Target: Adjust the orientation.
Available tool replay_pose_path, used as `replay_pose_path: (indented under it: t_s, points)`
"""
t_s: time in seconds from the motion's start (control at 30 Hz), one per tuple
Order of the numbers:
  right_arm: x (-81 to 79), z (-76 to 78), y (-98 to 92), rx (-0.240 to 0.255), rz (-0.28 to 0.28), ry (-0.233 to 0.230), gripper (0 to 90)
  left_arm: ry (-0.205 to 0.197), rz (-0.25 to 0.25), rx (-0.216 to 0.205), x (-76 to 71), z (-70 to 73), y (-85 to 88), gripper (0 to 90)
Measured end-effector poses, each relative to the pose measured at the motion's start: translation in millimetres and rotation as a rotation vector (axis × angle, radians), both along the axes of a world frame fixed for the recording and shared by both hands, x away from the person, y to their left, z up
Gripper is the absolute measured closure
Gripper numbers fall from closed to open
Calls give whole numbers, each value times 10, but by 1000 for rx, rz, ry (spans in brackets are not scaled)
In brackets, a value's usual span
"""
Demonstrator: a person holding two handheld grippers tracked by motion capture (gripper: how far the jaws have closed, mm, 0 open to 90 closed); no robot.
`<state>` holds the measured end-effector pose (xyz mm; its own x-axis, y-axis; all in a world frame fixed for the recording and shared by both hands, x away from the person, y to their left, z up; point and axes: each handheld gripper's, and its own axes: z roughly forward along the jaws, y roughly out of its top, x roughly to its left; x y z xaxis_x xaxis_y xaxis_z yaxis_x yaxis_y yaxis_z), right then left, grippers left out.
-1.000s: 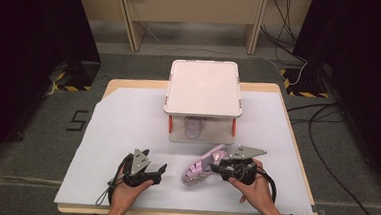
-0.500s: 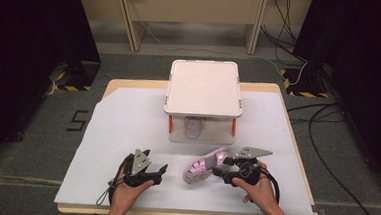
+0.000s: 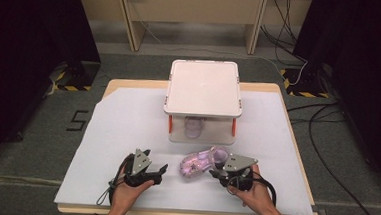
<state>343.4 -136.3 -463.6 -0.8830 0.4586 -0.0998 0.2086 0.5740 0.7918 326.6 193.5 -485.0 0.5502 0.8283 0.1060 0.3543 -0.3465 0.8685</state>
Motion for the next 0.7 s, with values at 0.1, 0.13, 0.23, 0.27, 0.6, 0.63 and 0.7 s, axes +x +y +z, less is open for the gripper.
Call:
replay_pose_path:
  t_s: [0.1,0.13,0.23,0.27,0.6,0.63,0.7]
  points:
    - [-73,50,41,43,30,32,738,-5,-4,-9,3,-2,-3,195]
    - [-97,54,66,54,48,64,739,-7,2,-4,-2,3,1,195]
    - [-177,34,165,39,70,69,721,-6,6,-4,-2,4,7,195]
    - [-193,35,182,38,66,82,695,-7,6,-5,-2,4,7,196]
    - [-211,192,105,152,72,49,476,-7,6,-6,0,13,14,196]
    - [-209,204,93,156,68,39,461,-8,7,-5,2,14,16,196]
    - [-178,206,60,150,54,12,434,-5,9,-8,5,12,18,196]
